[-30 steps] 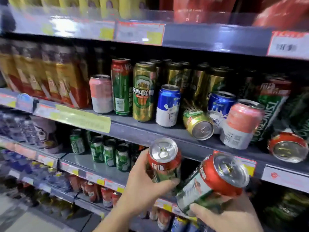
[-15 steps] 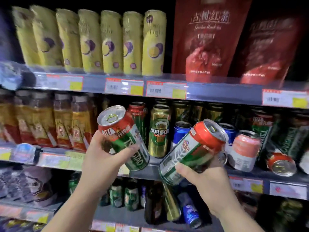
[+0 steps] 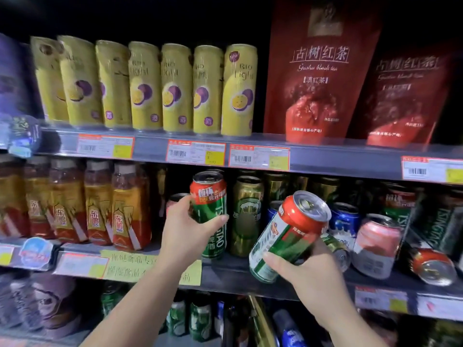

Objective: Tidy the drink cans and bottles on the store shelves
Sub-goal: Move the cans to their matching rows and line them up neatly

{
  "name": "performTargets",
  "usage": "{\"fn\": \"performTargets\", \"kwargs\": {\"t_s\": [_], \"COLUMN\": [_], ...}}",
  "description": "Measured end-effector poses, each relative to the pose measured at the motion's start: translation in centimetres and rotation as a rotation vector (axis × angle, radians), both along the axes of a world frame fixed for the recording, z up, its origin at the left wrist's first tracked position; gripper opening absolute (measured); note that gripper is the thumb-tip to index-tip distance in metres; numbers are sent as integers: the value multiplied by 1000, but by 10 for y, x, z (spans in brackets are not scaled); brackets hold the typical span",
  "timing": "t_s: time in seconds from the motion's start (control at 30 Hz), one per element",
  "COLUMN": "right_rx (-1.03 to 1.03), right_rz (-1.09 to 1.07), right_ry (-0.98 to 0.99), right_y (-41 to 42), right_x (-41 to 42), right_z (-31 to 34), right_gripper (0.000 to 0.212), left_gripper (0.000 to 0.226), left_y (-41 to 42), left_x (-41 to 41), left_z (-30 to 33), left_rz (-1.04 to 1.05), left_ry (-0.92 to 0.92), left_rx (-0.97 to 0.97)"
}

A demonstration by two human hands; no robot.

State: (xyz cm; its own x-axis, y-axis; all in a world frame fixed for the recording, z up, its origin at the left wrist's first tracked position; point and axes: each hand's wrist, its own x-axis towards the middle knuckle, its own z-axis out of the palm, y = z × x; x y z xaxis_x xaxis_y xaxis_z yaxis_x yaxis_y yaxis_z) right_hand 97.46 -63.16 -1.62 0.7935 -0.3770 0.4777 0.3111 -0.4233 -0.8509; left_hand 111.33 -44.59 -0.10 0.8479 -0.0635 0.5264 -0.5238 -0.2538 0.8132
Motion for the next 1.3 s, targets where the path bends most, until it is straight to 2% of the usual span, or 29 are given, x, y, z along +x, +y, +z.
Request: {"fn": "performTargets", "kwargs": {"t_s": [0.1,0.23,0.4,0.5,0.57,0.77,1.0,1.13,1.3], "right_rx": [-12,40,57,61,44,54,37,0,-41], "right_rz": [-36,-45,-27,-37,-42,-45,-132,-204,-296], "right_ry": [-18,12,20,18,10,18,32,89,96], "right_y": [-1,-6,-9,-12,-13,-20,-36,-73,-143], "right_x": [2,1,-1,-2,-4,-14,-43,-82,-136], "right_z": [0,-6,-5,-5,-5,-1,5,6,9], "right_gripper": [48,47,45,42,40,48,65,76,73], "left_gripper": [45,72,66,72,80,72,76,82,79], "left_y": [-11,-18,-20,-23,-22,-16,-35,-78,-156], "left_x": [3,5,4,2,0,-25,-70,-102,-144], "left_z": [-7,-15,-20,-24,-26,-17,0,-1,2], "left_rz": [78,160,149,127,110,34,-272,-385,-517], "left_ry": [-1,-5,-29,-25,-23,-134,-113,-118,-117], "left_rx": [42,45,88,105,64,-103,-114,-41,-35]}}
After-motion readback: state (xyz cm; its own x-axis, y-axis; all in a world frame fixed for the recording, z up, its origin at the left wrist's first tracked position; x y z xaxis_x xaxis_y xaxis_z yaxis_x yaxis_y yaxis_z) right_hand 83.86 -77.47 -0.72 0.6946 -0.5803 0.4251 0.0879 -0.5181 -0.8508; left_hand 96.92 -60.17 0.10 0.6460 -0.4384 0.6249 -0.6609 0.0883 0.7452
